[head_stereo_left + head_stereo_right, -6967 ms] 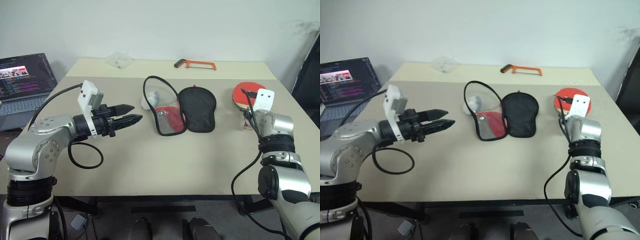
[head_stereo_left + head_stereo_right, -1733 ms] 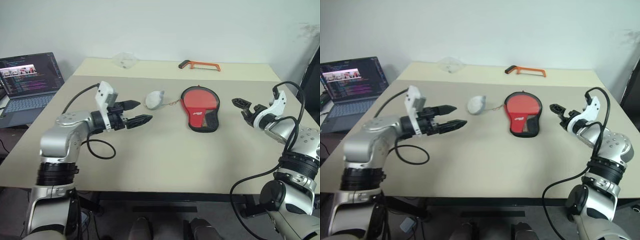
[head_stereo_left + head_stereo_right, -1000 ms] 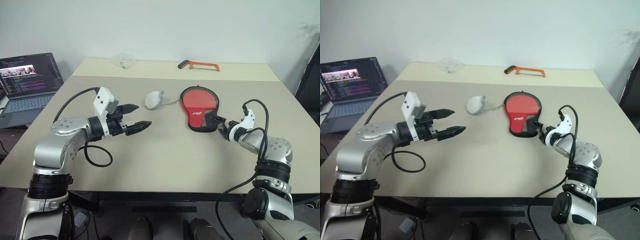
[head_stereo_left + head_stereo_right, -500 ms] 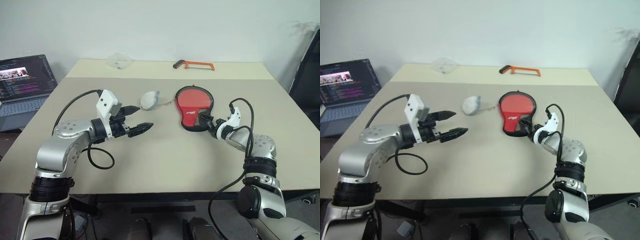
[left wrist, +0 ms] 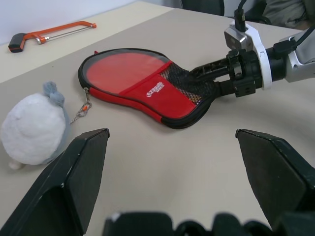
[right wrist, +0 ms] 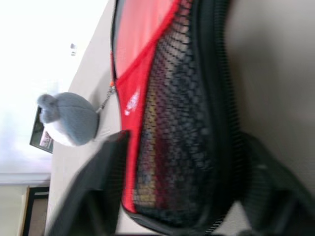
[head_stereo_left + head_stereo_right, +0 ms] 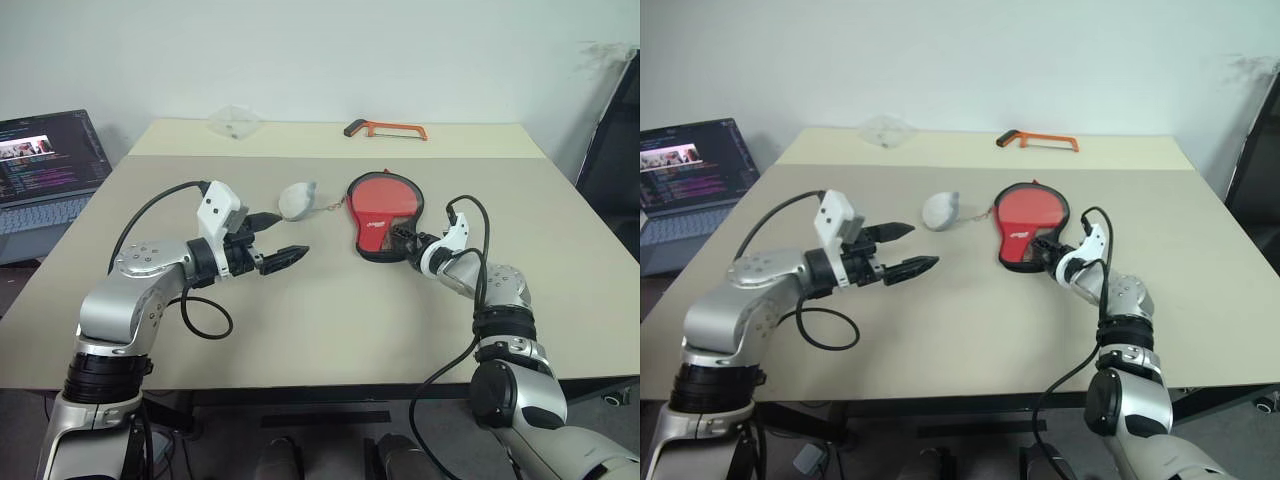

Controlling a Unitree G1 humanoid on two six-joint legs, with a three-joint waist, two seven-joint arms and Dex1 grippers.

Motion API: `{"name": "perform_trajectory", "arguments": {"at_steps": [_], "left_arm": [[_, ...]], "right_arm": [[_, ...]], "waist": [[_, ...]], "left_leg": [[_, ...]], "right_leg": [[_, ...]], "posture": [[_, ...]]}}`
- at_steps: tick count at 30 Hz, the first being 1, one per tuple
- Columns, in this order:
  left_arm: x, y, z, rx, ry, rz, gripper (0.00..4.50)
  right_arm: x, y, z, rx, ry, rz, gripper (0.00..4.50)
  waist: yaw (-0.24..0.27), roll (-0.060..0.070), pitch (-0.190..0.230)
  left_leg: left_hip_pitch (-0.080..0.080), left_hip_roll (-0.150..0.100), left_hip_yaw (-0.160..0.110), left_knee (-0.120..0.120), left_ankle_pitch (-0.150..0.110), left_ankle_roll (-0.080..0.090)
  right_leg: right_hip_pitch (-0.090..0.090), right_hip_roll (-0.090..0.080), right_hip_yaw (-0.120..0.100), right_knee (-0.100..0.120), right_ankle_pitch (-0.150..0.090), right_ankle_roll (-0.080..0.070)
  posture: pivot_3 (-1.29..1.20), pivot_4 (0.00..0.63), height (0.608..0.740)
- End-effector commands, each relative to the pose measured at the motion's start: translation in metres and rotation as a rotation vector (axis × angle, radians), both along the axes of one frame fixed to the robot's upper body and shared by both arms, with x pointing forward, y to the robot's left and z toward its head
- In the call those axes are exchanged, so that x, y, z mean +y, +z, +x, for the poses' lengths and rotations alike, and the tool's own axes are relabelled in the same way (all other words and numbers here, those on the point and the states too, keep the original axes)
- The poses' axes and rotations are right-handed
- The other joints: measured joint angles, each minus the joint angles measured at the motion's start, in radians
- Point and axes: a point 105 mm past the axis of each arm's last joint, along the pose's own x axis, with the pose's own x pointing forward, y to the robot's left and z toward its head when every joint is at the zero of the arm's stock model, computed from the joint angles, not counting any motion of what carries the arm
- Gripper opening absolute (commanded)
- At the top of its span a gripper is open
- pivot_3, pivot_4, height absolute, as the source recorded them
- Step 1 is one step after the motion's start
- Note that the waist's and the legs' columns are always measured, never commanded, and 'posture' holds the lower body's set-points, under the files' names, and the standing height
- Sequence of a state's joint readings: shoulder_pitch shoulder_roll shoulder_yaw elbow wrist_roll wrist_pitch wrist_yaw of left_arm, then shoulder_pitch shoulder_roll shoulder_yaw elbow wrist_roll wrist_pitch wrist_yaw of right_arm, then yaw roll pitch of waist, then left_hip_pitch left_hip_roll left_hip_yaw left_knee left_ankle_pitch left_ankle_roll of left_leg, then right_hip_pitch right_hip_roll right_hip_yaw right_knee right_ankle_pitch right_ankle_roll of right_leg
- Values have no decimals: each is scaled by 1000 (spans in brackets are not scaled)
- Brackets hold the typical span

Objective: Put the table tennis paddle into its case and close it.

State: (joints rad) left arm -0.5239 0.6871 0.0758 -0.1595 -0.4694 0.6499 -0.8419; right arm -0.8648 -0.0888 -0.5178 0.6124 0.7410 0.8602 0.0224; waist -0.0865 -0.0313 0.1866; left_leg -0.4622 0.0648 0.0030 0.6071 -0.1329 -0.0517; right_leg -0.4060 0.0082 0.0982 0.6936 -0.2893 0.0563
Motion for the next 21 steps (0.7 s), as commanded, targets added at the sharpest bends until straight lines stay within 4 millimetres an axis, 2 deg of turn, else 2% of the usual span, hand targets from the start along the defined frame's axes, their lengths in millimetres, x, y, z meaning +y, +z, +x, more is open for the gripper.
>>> {"name": "perform_trajectory", "arguments": {"at_steps": [1, 6, 7, 14, 18, 21], "left_arm": [[-4, 14, -3, -62, -22, 8, 4500], [-5, 12, -2, -62, -22, 12, 4500], [-5, 12, -2, -62, -22, 13, 4500], [-4, 12, 0, -63, -21, 20, 4500], [-2, 11, -1, -57, -22, 26, 4500], [1, 9, -2, -47, -22, 40, 4500]], "right_arm": [[4, 15, 3, -54, 12, -3, 1853], [7, 12, -1, -45, 29, -15, 148], [8, 11, -2, -44, 34, -16, 15], [21, 7, -13, -28, 116, -35, 15], [34, 4, -36, -18, 242, -52, 15], [39, 2, -65, -26, 367, -80, 15]], "waist": [[0, 0, 0], [0, 0, 0], [0, 0, 0], [0, 0, 0], [0, 0, 0], [2, 0, 0]], "left_leg": [[0, 0, 0, 0, 0, 0], [0, 0, 0, -1, 0, 0], [0, 0, 0, -1, 0, 0], [0, 0, 0, -3, 0, 0], [0, 0, 0, -6, 0, 0], [0, 0, 0, -9, 0, 0]], "right_leg": [[0, 0, 0, 0, 0, 0], [0, 0, 0, -1, 0, 0], [0, 0, 0, -1, 0, 0], [0, 0, 0, -2, 0, -1], [0, 0, -1, -4, 0, -2], [0, 0, -1, -7, 0, -3]], "posture": [[0, 150, 740], [0, 150, 740], [0, 150, 740], [0, 150, 740], [0, 150, 740], [0, 150, 740]]}}
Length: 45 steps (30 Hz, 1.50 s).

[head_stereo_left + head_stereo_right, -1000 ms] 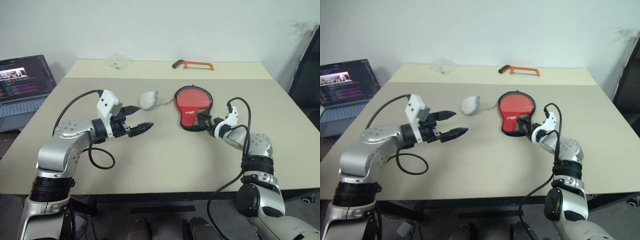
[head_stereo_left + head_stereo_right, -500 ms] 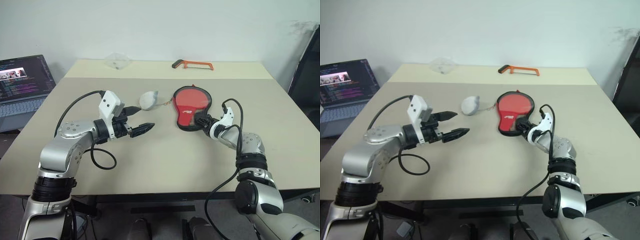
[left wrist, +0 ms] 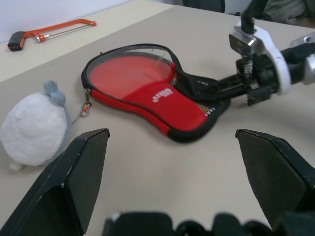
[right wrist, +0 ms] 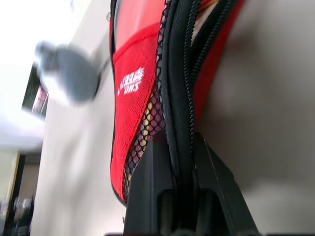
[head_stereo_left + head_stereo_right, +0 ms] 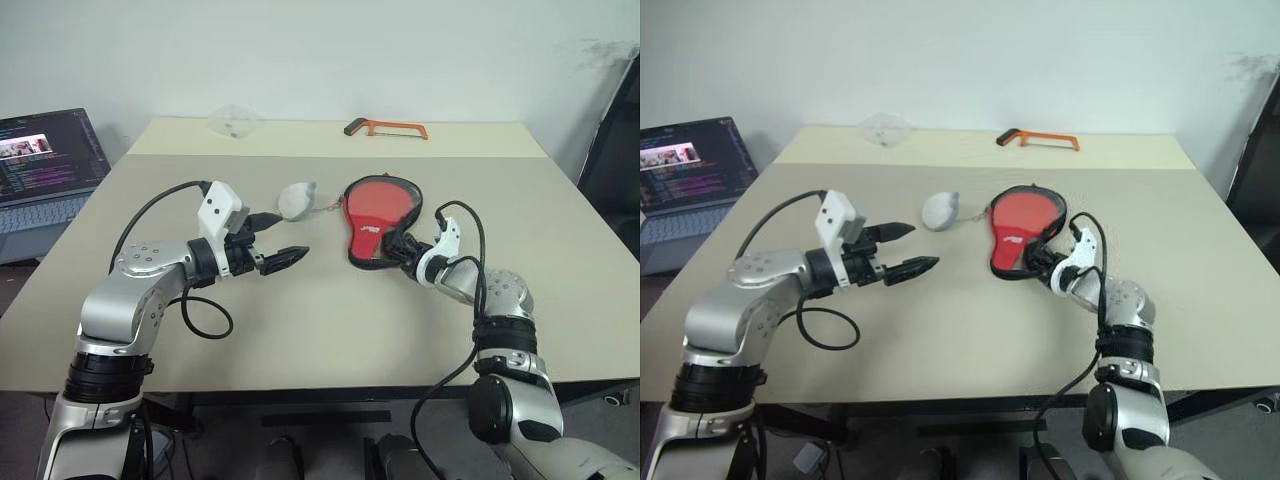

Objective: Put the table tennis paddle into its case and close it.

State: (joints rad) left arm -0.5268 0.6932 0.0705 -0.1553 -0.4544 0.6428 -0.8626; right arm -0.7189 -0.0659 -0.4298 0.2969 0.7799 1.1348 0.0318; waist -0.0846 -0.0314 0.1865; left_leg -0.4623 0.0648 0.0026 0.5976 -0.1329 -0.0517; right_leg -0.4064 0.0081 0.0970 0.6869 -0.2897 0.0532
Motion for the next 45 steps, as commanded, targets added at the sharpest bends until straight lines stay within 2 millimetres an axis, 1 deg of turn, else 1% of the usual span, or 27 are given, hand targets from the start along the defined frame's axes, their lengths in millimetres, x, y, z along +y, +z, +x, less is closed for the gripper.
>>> {"name": "perform_trajectory", "arguments": {"at_steps": [1, 2, 4, 6, 9, 13, 17, 21, 25, 31, 33, 36, 37, 39, 40, 43, 45], "left_arm": [[1, 10, -2, -44, -12, 24, 4500], [2, 10, -2, -44, -13, 26, 4500], [2, 11, -1, -43, -15, 29, 4500], [2, 11, -1, -42, -17, 30, 4500], [1, 10, 0, -37, -24, 35, 4500], [1, 9, 0, -34, -28, 37, 4500], [2, 9, 0, -31, -26, 43, 4500], [4, 7, 0, -26, -24, 51, 4500], [3, 8, 1, -27, -25, 53, 4500], [1, 8, 2, -31, -31, 55, 4500], [0, 7, 2, -30, -33, 57, 4500], [-1, 6, 3, -32, -36, 58, 4500], [-1, 6, 3, -32, -36, 58, 4500], [-1, 6, 3, -34, -36, 57, 4500], [-1, 6, 3, -34, -34, 56, 4500], [0, 6, 4, -36, -29, 54, 4500], [2, 6, 5, -38, -22, 52, 4500]], "right_arm": [[18, 2, -36, -5, 190, -8, 15], [17, 0, -43, 0, 209, -19, 15], [18, -8, -66, 18, 278, -45, 15], [19, -12, -81, 28, 320, -65, 15], [12, -29, -109, 72, 370, -113, 15], [9, -39, -132, 89, 410, -142, 15], [5, -49, -158, 108, 481, -177, 15], [11, -50, -180, 113, 544, -139, 15], [16, -52, -187, 118, 567, -134, 15], [19, -52, -188, 121, 576, -132, 15], [18, -51, -185, 113, 573, -140, 15], [13, -46, -174, 81, 568, -200, 15], [12, -43, -171, 72, 559, -193, 15], [11, -39, -167, 59, 560, -189, 667], [11, -39, -167, 54, 567, -200, 882], [4, -36, -162, 48, 549, -215, 1845], [-1, -30, -162, 23, 570, -232, 2522]], "waist": [[0, 0, 0], [0, 0, 0], [1, 0, 0], [1, 0, 0], [2, 0, -1], [3, -1, -2], [4, -2, -2], [5, -5, -5], [4, -8, -8], [3, -10, -11], [3, -10, -11], [3, -10, -11], [3, -10, -11], [4, -10, -11], [4, -10, -11], [4, -10, -11], [4, -10, -11]], "left_leg": [[0, 0, 0, -1, 0, 0], [0, 0, 0, -2, 0, 0], [0, 0, 0, -4, 0, 0], [0, 0, -1, -5, 0, 0], [0, 0, 0, -5, 0, 0], [0, 0, 0, -5, 0, 0], [0, 0, 0, -5, 0, 0], [0, 0, 0, -5, 0, 0], [1, 1, -1, -5, 0, 0], [1, 1, -1, -5, 0, 0], [2, 1, -1, -5, 0, 0], [2, 1, 0, -5, 0, 0], [2, 1, 0, -5, 0, 0], [2, 1, 0, -5, 0, 0], [2, 1, 0, -5, 0, 0], [2, 1, 0, -5, 0, 0], [2, 1, 0, -4, 0, 0]], "right_leg": [[0, 0, 0, 0, 0, 0], [0, 0, 0, -1, 0, 0], [0, 0, -1, -2, 0, -1], [0, 0, -1, -4, 0, -1], [0, 0, -1, -5, -1, -1], [1, 0, -1, -5, -2, 2], [1, -1, -1, -5, -3, 3], [1, -1, -1, -6, -4, 3], [1, 0, -1, -6, -4, 3], [1, 0, -1, -5, -4, 3], [1, 0, -1, -5, -4, 3], [1, 0, -1, -5, -4, 3], [1, 0, -1, -5, -4, 3], [2, 0, -1, -5, -4, 3], [2, 0, -1, -5, -4, 3], [2, 0, 0, -5, -4, 3], [2, 0, -1, -4, -4, 3]], "posture": [[0, 150, 740], [0, 150, 740], [0, 150, 740], [0, 150, 740], [0, 150, 740], [0, 150, 740], [0, 150, 740], [0, 150, 740], [0, 150, 740], [0, 150, 740], [0, 150, 740], [0, 150, 740], [0, 150, 740], [0, 150, 740], [0, 150, 740], [0, 150, 740], [0, 150, 740]]}}
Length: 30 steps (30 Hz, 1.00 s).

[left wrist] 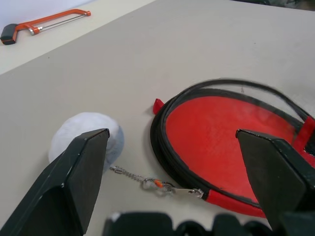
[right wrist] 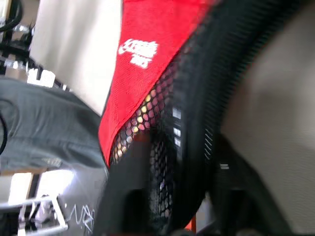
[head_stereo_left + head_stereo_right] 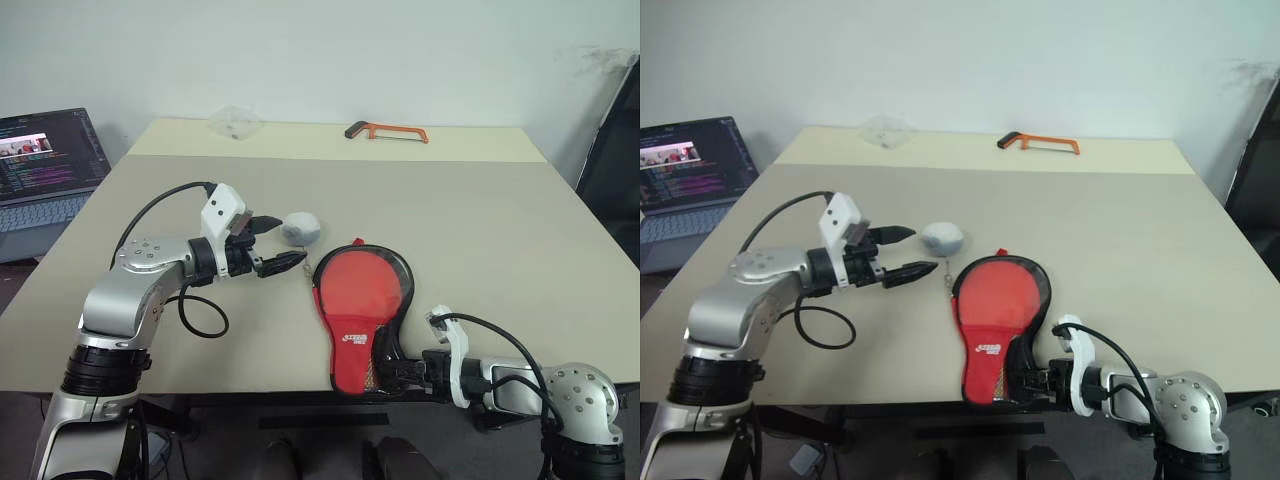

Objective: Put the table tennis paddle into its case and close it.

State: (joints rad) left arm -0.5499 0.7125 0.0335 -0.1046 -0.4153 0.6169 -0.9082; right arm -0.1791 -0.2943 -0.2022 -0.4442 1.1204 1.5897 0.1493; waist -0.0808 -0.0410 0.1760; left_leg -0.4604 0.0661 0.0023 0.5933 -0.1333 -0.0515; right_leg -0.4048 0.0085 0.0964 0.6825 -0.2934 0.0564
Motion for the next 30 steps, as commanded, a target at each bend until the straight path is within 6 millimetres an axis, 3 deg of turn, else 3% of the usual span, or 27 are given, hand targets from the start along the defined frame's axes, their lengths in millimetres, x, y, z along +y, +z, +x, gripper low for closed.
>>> {"name": "perform_trajectory", "arguments": {"at_steps": [1, 6, 10, 12, 14, 16, 18, 19, 22, 28, 30], "left_arm": [[1, 13, 2, -57, -2, -4, 4500], [6, 17, 7, -74, 34, -30, 4500], [9, 24, 17, -89, 83, -77, 4500], [11, 28, 24, -90, 118, -105, 4500], [12, 33, 34, -95, 161, -130, 4500], [12, 34, 48, -111, 219, -116, 4500], [12, 32, 58, -126, 260, -90, 4500], [10, 31, 64, -128, 274, -85, 4500], [-3, 27, 76, -119, 270, -65, 4500], [-23, 14, 91, -72, 239, -49, 4500], [-29, 5, 98, -41, 248, -26, 4500]], "right_arm": [[-10, 8, -1, -28, 38, -27, 2867], [-48, 36, 9, -193, 86, -181, 4481], [-84, 65, 21, -423, 163, -371, 4481], [-83, 93, 22, -564, 253, -365, 4481], [-68, 124, 32, -742, 290, -334, 4481], [-46, 135, 58, -870, 230, -314, 4481], [-28, 135, 76, -947, 187, -320, 4481], [-19, 132, 95, -970, 94, -315, 4481], [12, 112, 129, -952, -88, -269, 4481], [29, 71, 148, -850, -218, -283, 4481], [32, 52, 146, -808, -216, -303, 4481]], "waist": [[1, 0, 0], [12, 1, 0], [27, 1, 0], [30, 1, 1], [24, 1, 1], [17, 1, 1], [16, 0, 0], [18, 0, 0], [23, 0, 0], [52, 1, 1], [57, 1, 1]], "left_leg": [[0, 0, 0, 0, 0, 0], [-1, -3, 2, 3, 0, 0], [-1, -3, 2, 6, 0, 0], [-1, -2, 2, 7, 0, 0], [0, -2, 2, 7, 0, 0], [0, -1, 2, 7, 0, 0], [0, 0, -1, 9, 0, 0], [0, -1, -2, 9, 0, 0], [-2, -1, -1, 11, 0, 0], [-9, -2, 1, 13, 0, 0], [-9, -2, 0, 13, 0, 0]], "right_leg": [[0, 0, 0, 0, 0, 0], [1, -3, 1, -1, 2, 3], [1, -3, 1, -1, 1, 3], [1, -3, 1, -1, 2, 3], [1, -2, 1, -1, 2, 4], [1, -1, 2, 0, 4, 4], [2, 2, 2, 0, 6, 3], [1, 2, 2, 0, 7, 3], [0, 2, 3, 0, 7, 4], [-4, -1, 1, -1, 11, 0], [-4, 0, 0, -1, 11, 0]], "posture": [[0, 150, 740], [0, 150, 740], [0, 150, 740], [0, 150, 740], [0, 150, 740], [0, 150, 740], [0, 150, 740], [0, 150, 740], [0, 150, 740], [0, 150, 740], [0, 150, 740]]}}
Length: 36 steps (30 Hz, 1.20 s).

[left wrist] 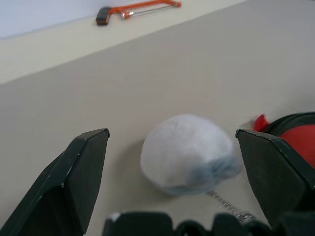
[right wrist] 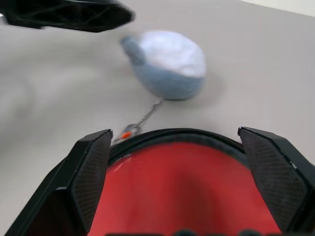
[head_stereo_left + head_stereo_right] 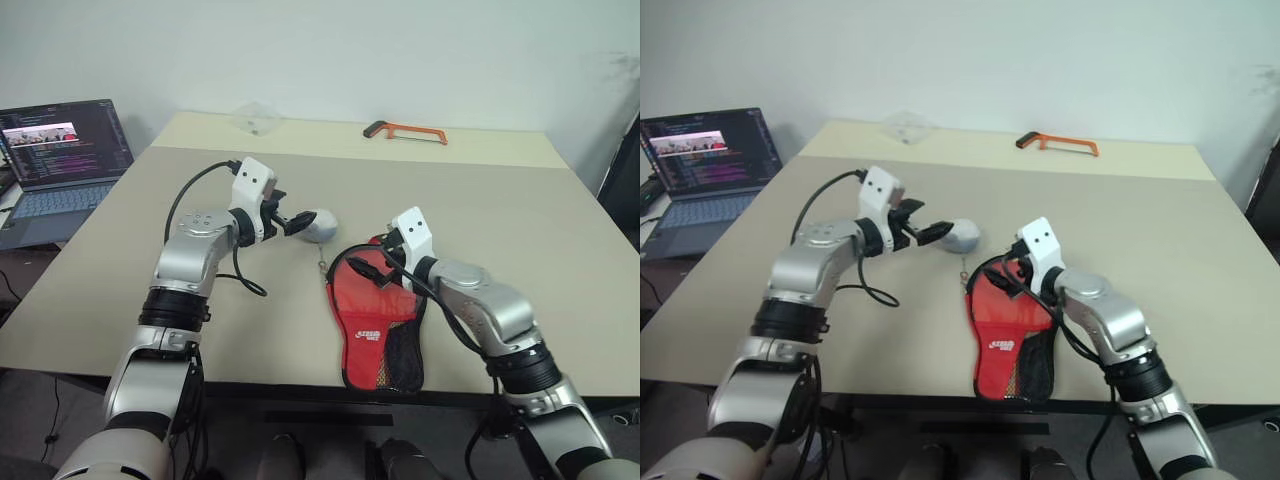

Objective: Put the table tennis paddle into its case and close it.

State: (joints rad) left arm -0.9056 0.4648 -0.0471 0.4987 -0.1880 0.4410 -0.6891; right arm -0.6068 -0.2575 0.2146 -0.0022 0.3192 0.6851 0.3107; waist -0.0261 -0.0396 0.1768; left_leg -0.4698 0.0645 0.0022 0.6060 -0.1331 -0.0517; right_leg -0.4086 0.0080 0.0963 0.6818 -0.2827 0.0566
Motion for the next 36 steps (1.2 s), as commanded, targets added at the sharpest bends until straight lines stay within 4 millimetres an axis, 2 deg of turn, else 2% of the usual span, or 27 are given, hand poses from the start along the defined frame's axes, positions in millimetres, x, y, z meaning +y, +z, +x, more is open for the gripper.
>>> {"name": "perform_trajectory", "arguments": {"at_steps": [1, 7, 10, 17, 24, 28, 31, 36], "left_arm": [[-15, 6, 12, -18, -8, 38, 4500], [-31, -12, 24, 57, -4, 33, 4500], [-36, -20, 29, 78, 25, 56, 4500], [-37, -30, 40, 78, 118, 133, 4500], [-49, -49, 39, 123, 136, 151, 4500], [-53, -51, 40, 136, 157, 150, 4500], [-52, -51, 42, 132, 193, 143, 3895], [-55, -52, 43, 106, 221, 168, 2193]], "right_arm": [[-3, -19, -1, 25, -43, -15, 4481], [4, -51, -21, 144, 21, -74, 4481], [4, -58, -25, 174, 28, -95, 4481], [7, -60, -26, 184, 20, -106, 4481], [10, -56, -24, 170, 12, -109, 4481], [10, -55, -24, 167, 9, -111, 4481], [9, -54, -23, 166, 1, -112, 4500], [8, -58, -23, 188, -13, -128, 4500]], "waist": [[4, 0, 0], [-6, 0, 0], [-9, 0, 0], [-8, 0, -1], [-7, 0, -2], [-7, 0, -3], [-7, 0, -3], [-7, 0, -4]], "left_leg": [[0, 0, 0, 0, 0, 0], [2, 0, 0, 2, 0, 0], [4, 1, -1, 2, 0, 0], [4, 1, -1, 2, 0, 0], [4, 1, -1, 3, 0, 0], [4, 1, -1, 3, 0, 0], [5, 1, -1, 3, 0, 0], [5, 0, -1, 3, 0, 0]], "right_leg": [[0, 0, -1, 0, 0, 0], [3, 1, 0, 0, 0, 1], [3, 2, 1, 1, 0, 0], [4, 2, 1, 1, 1, 1], [4, 2, 1, 2, 1, 1], [4, 2, 1, 2, 1, 2], [4, 2, 1, 2, 1, 2], [4, 2, 1, 2, 1, 2]], "posture": [[0, 150, 740], [0, 150, 740], [0, 150, 740], [0, 150, 740], [0, 150, 740], [0, 150, 740], [0, 150, 740], [0, 150, 740]]}}
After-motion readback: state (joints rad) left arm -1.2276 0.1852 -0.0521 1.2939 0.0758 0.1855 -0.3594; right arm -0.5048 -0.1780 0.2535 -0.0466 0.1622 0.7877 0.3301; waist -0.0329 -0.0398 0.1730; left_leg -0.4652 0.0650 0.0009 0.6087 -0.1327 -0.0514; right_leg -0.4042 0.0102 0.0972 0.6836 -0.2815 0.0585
